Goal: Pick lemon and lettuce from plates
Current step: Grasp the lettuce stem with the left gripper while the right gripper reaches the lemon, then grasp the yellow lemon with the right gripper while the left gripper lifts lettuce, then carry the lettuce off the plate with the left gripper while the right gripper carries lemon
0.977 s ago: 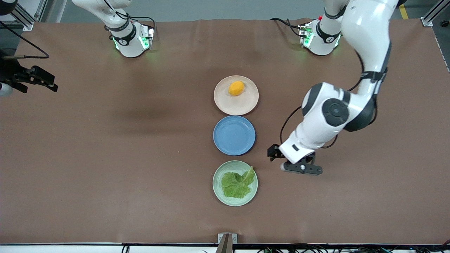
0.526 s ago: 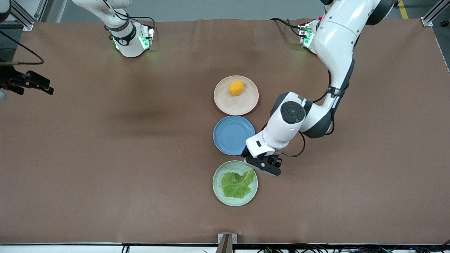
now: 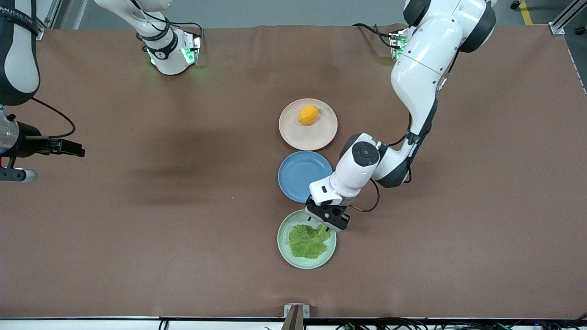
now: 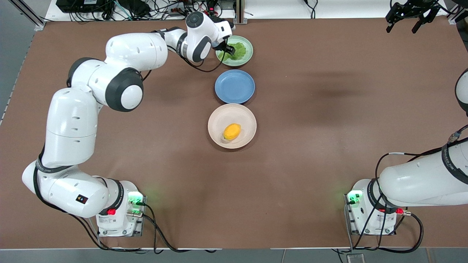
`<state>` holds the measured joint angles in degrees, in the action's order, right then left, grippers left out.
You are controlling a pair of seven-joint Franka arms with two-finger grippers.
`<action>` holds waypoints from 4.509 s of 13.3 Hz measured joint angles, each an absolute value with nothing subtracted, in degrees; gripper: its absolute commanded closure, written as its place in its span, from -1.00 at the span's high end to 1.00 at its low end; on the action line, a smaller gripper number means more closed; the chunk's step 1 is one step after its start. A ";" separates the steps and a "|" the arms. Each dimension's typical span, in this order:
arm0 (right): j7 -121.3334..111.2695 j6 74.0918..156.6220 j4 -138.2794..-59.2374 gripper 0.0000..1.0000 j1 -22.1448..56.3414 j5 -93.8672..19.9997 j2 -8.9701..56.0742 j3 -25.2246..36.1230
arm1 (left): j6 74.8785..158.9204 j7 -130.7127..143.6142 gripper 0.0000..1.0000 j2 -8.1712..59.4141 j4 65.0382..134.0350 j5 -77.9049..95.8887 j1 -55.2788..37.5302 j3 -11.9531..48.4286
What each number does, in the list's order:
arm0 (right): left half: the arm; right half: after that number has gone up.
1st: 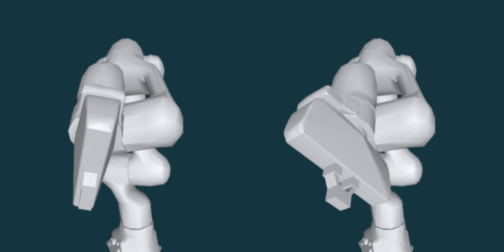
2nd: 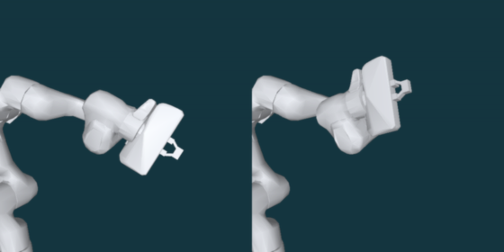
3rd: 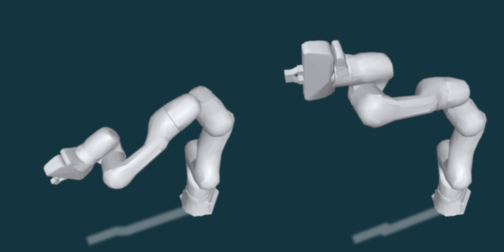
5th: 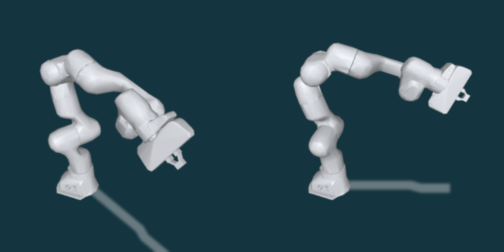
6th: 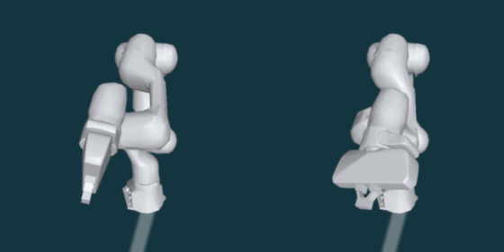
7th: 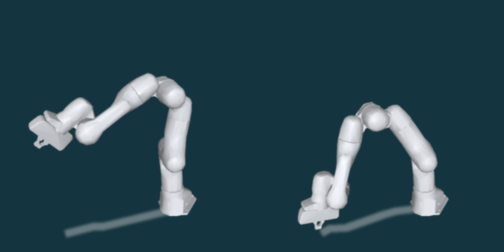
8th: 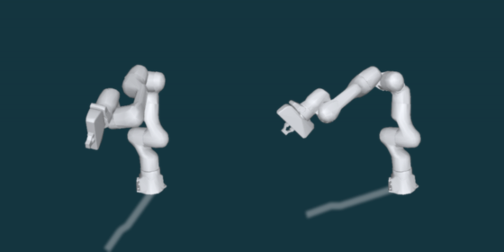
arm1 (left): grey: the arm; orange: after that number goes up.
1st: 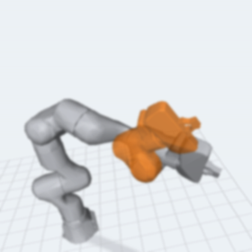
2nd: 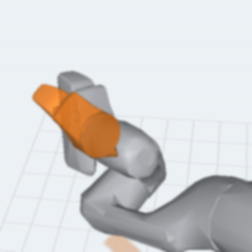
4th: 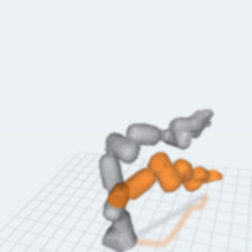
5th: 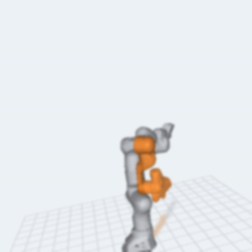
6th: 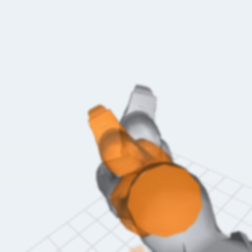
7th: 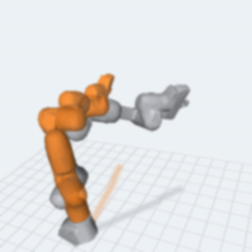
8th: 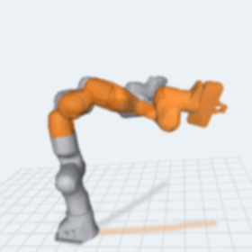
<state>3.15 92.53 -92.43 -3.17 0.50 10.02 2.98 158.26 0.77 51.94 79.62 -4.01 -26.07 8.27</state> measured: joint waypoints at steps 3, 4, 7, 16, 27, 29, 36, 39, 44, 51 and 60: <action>15.18 91.56 -92.79 1.00 -0.82 -4.41 9.62 2.26 | 162.72 -3.49 0.31 53.76 79.07 -4.01 -26.38 7.12; 19.78 91.52 -93.10 1.00 1.26 -5.18 9.27 2.14 | 164.64 -4.04 0.31 54.70 79.07 -4.02 -26.42 7.08; 36.03 95.10 -95.41 1.00 9.55 -5.59 8.60 1.76 | 166.81 -5.82 0.31 57.03 78.39 -4.02 -26.70 7.07; 79.21 121.58 -115.44 1.00 35.15 -5.64 7.93 1.39 | 166.86 -11.21 -0.40 59.05 76.57 -4.05 -27.18 6.06; 109.76 142.64 -115.11 1.00 56.41 -5.58 24.80 1.52 | 165.20 -11.50 -1.00 58.31 74.95 -4.25 -27.62 5.90; 112.91 142.64 -114.04 1.00 58.37 -5.58 26.00 1.57 | 163.36 -10.66 -1.00 56.93 74.63 -4.24 -27.62 5.91; 118.31 142.63 -108.90 0.79 63.99 -5.56 31.18 1.67 | 144.60 -3.41 -1.00 47.35 73.85 -3.05 -25.55 5.76; 118.57 142.54 -108.63 0.09 65.44 -5.55 31.93 1.75 | 126.84 -1.85 -0.99 40.06 74.03 -2.69 -21.70 5.41; 118.36 142.19 -108.24 -0.99 65.59 -5.18 32.28 2.47 | 121.24 1.15 -0.99 32.62 87.65 -7.58 -13.12 4.78; 93.29 130.67 -102.32 -0.99 53.91 -4.59 30.81 3.77 | 143.24 11.39 -0.88 30.76 108.13 -19.71 -1.82 4.68; 39.11 128.54 -105.17 -0.99 27.97 -4.56 28.54 3.92 | 145.77 11.45 1.00 25.44 112.97 -20.25 1.22 5.53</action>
<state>39.11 128.54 -105.17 27.97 -4.56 28.54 3.92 145.77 11.45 25.44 112.97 -20.25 1.22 5.53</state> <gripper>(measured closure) 0.392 0.300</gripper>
